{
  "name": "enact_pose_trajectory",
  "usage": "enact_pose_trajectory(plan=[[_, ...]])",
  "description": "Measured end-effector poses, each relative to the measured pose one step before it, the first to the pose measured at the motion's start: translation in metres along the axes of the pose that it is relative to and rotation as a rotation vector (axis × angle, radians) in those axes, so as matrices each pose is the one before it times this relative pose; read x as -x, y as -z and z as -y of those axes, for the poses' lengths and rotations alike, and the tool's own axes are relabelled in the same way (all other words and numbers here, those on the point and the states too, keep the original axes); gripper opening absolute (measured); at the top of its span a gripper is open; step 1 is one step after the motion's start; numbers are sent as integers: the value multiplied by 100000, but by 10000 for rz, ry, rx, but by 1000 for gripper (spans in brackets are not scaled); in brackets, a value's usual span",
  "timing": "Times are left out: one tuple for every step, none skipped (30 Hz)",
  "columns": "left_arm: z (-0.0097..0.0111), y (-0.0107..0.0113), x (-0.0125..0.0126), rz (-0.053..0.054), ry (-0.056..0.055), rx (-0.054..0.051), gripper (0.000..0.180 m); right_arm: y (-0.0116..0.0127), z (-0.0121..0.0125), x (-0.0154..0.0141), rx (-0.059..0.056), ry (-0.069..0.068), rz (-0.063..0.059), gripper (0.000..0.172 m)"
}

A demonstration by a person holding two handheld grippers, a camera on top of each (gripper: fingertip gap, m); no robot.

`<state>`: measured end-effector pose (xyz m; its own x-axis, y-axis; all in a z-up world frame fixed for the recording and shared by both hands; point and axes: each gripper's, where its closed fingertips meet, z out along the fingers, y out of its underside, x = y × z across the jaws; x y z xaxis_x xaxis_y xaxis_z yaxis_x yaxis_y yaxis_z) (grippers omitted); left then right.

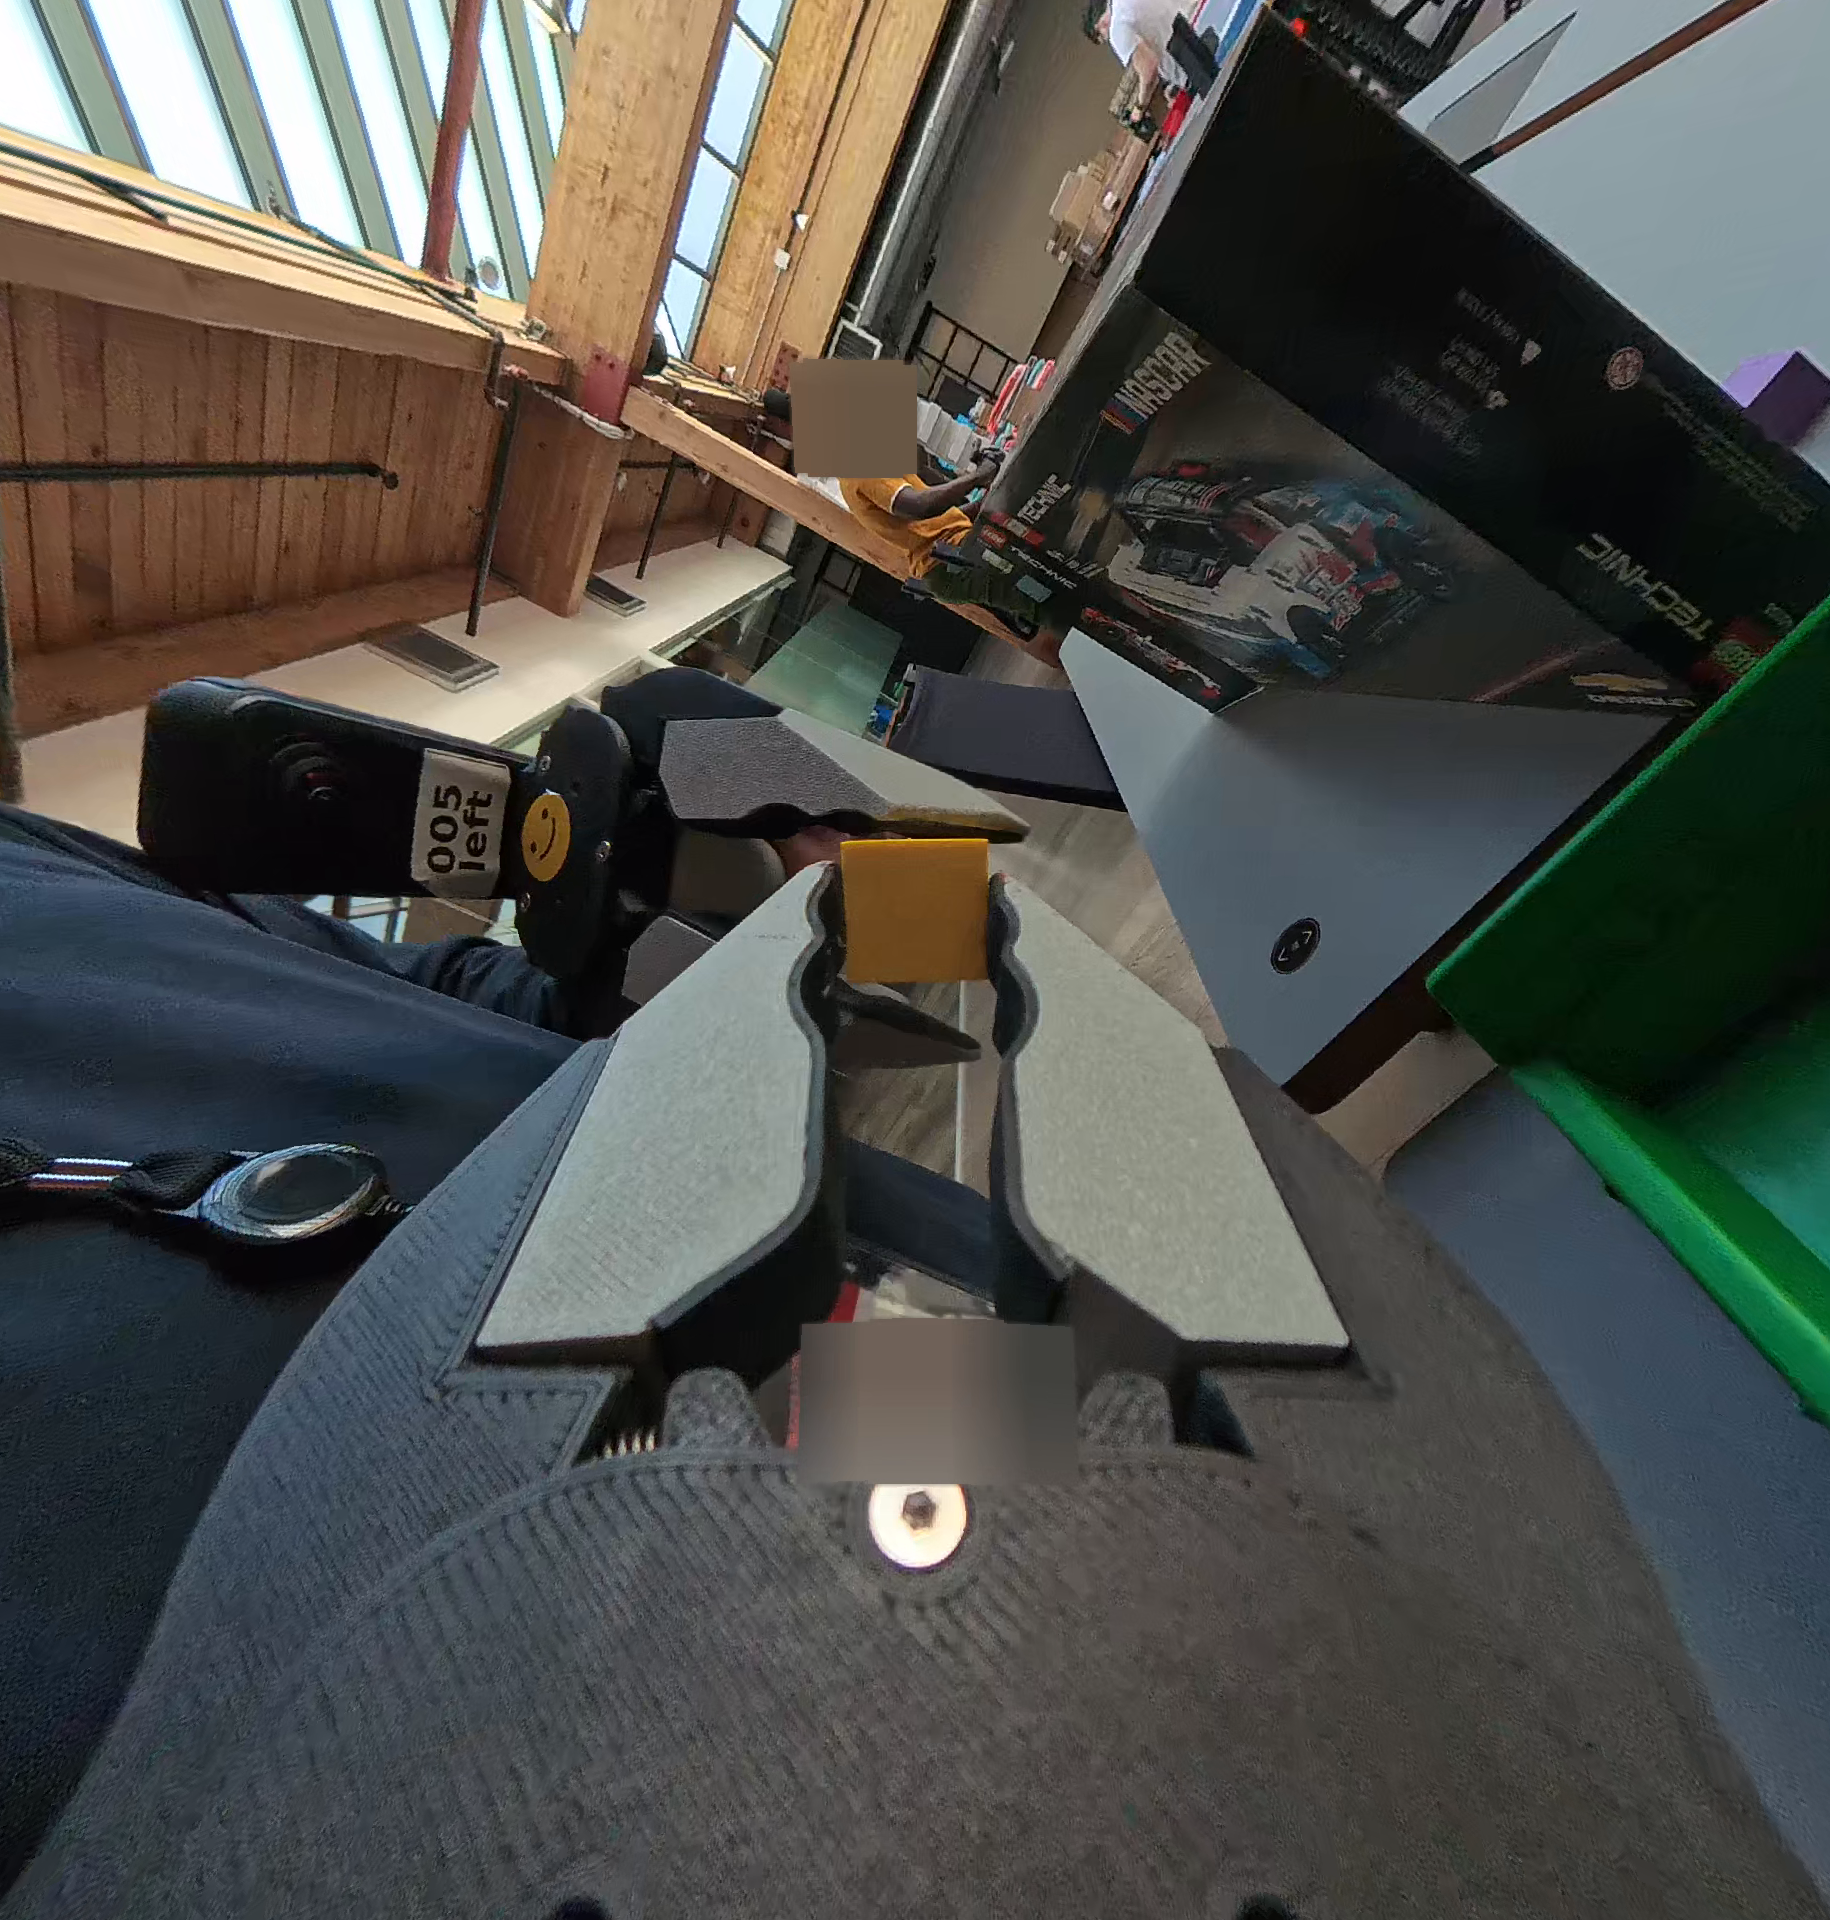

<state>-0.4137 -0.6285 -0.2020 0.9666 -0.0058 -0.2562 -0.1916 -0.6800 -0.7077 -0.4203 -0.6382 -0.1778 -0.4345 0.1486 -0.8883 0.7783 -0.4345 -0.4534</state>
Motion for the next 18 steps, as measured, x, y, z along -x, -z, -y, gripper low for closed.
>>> enact_pose_trajectory(plan=[[-654, 294, 89, -149, 86, -56, 40, -523, -93, -30, -31, 47, -115, 25], [-663, 429, 165, -111, 7, -123, 41, -589, -64, -59, -45, 46, -150, 25], [-670, 540, 225, -98, -23, -157, 41, -685, -49, -68, -60, 47, -160, 25], [-700, 644, 275, -111, -30, -179, 42, -771, -61, -122, -78, 45, -194, 25], [-659, 753, 232, -203, 33, -268, 44, -869, -70, -187, -79, 7, -229, 25], [-653, 926, 109, -396, 135, -339, 47, -942, -91, -151, -82, -41, -230, 25], [-776, 1157, 160, -475, 190, -293, 47, -946, -52, -61, -119, -42, -214, 25], [-869, 1385, 463, -350, 172, -243, 47, -900, -32, -23, -141, -19, -227, 25], [-923, 1567, 834, -144, 126, -219, 46, -840, -75, -46, -105, 2, -246, 25], [-887, 1698, 1100, -8, 122, -186, 46, -753, -120, -46, -63, 6, -256, 25], [-753, 1789, 1192, 11, 93, -103, 46, -652, -108, -57, -53, 11, -258, 25], [-484, 1873, 1302, 91, 18, -28, 46, -505, -60, -60, -60, 30, -270, 25], [-58, 1881, 1535, 262, -64, -108, 45, -378, -9, -87, -60, 66, -291, 25], [290, 1818, 1685, 361, -127, -174, 45, -247, 9, -117, -52, 83, -313, 25], [545, 1660, 1616, 288, -124, -191, 45, -155, 42, -100, -43, 75, -291, 25], [632, 1391, 1285, 44, -66, -175, 45, -114, 69, -77, -36, 82, -239, 25], [462, 1098, 670, -362, 30, -81, 46, -68, 74, -100, -4, 117, -217, 25], [77, 871, 85, -706, 75, 174, 46, -58, 75, -181, 41, 145, -232, 25]])
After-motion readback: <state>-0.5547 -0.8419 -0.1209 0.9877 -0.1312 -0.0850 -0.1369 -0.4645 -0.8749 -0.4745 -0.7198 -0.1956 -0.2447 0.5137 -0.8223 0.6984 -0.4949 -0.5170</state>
